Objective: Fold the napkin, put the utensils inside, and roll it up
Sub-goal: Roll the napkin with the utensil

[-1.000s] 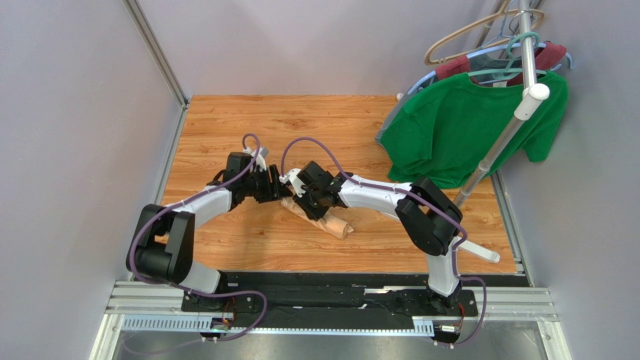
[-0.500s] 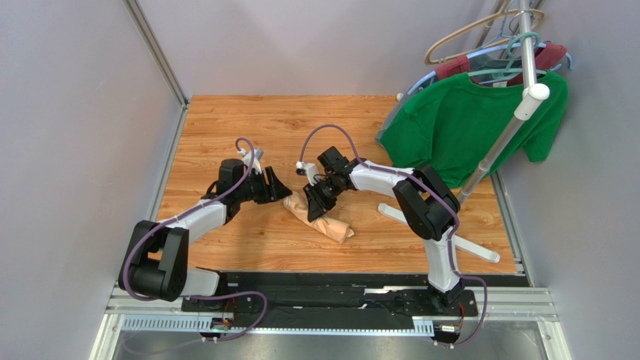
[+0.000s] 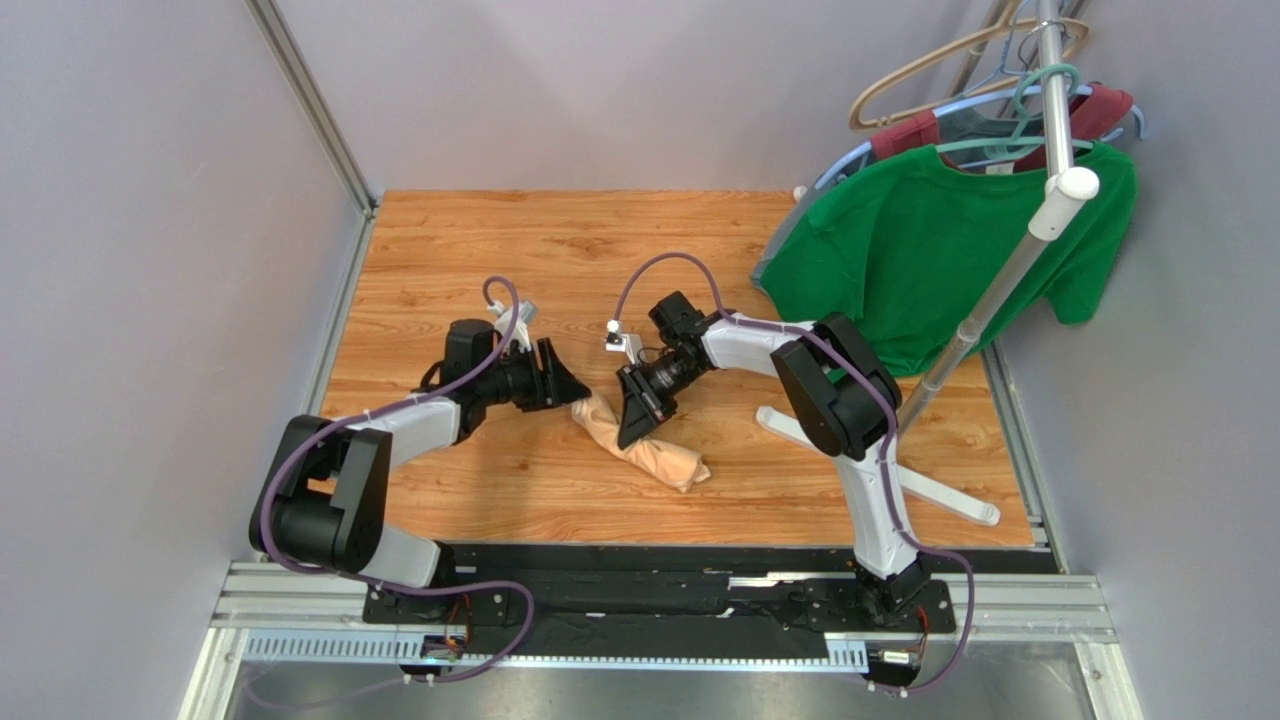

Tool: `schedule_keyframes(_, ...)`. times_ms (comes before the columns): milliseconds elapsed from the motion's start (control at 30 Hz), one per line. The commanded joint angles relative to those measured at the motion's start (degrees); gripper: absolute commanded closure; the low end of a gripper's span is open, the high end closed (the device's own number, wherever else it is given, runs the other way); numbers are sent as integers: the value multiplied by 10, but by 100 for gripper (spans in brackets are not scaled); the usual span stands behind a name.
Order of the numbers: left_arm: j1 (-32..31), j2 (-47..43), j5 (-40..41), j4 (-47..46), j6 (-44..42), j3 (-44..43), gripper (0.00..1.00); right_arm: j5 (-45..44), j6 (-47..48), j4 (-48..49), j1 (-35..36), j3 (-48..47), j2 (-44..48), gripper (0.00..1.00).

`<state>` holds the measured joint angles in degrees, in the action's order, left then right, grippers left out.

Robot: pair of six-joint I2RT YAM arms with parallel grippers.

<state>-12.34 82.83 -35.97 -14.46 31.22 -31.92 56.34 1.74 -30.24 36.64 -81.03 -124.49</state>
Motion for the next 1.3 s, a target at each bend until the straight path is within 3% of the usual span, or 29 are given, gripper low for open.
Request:
schedule_keyframes(0, -11, -3, -21, -22, -7, -1, 46, 18, 8, -30, -8, -16, -38, 80)
schedule_keyframes(333, -25, -12, -11, 5, -16, -1, 51, 26, 14, -43, -16, -37, -61, 80)
schedule_keyframes(433, -29, -4, -16, 5, -17, -2, 62, 26, 14, -45, -16, -40, -63, 80)
schedule_keyframes(533, -35, 11, -25, 7, -15, -9, 81, 19, 13, -46, -17, -40, -59, 76)
schedule_keyframes(567, -35, 13, -26, 9, -15, -15, 95, 15, 13, -47, -17, -40, -55, 74)
schedule_keyframes(600, -35, 14, -24, 20, -14, -17, 100, 6, 11, -43, -17, -38, -45, 65)
schedule_keyframes(800, -35, 8, 33, 122, -9, -59, 100, -51, -14, -16, -17, -18, 26, 39)
schedule_keyframes(900, -35, 14, 44, 161, -5, -81, 100, -79, -38, -6, -17, -12, 70, 34)
schedule_keyframes(1100, -35, 29, 45, 174, 6, -102, 100, -257, -20, -9, 28, 10, 174, 32)
schedule_keyframes(1267, -34, 43, 46, 174, 10, -111, 100, -505, 22, 19, 139, 50, 245, 29)
